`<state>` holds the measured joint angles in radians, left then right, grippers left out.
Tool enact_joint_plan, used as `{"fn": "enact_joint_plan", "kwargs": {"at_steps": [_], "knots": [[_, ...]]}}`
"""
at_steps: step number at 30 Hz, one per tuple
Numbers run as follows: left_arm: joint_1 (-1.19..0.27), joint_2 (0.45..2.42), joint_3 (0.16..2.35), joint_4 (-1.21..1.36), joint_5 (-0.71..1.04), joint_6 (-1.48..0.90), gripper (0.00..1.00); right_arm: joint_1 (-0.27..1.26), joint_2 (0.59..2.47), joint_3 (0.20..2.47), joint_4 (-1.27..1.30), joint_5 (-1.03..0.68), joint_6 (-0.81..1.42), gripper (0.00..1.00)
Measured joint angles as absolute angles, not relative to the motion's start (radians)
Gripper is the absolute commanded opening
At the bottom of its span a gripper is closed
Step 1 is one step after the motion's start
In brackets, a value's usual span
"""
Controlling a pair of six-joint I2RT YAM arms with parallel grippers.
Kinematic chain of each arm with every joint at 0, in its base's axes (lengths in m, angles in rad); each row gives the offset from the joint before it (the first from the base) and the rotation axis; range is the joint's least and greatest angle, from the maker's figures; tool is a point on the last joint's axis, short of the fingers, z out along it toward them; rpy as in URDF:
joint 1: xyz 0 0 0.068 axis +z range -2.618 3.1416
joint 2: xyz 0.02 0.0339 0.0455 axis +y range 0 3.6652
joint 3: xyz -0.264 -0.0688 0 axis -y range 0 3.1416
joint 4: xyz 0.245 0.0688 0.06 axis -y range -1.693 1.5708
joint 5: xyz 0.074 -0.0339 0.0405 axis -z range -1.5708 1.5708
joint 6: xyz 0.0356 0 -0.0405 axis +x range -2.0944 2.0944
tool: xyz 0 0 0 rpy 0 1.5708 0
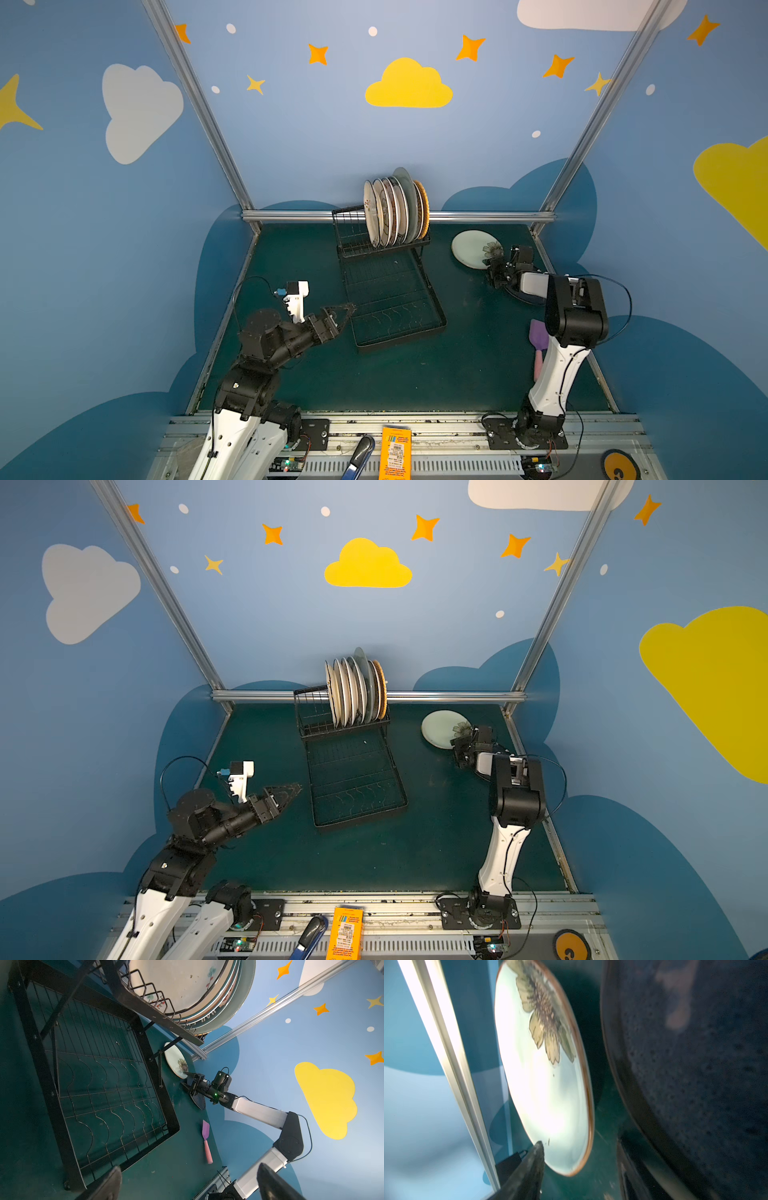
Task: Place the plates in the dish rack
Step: 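Grip the pale green sunflower plate's rim with the right gripper and tilt it up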
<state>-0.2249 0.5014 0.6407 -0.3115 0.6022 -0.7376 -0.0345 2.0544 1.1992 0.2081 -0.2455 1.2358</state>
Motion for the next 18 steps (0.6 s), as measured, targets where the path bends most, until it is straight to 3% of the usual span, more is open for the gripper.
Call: {"fn": "enact_joint_plan", "kwargs": {"at_steps": [10,18], "knots": [[-0.224,0.414,0.548,-0.274,0.6,-0.78,1.0,-0.035,2.12,1.268,0.227,-0.224,1.311,0.41],[-0.224,0.388,0.548,-0.279,0.568,-0.79,1.0,-0.029,2.153,1.276,0.265,-0.221,1.355,0.18]]}}
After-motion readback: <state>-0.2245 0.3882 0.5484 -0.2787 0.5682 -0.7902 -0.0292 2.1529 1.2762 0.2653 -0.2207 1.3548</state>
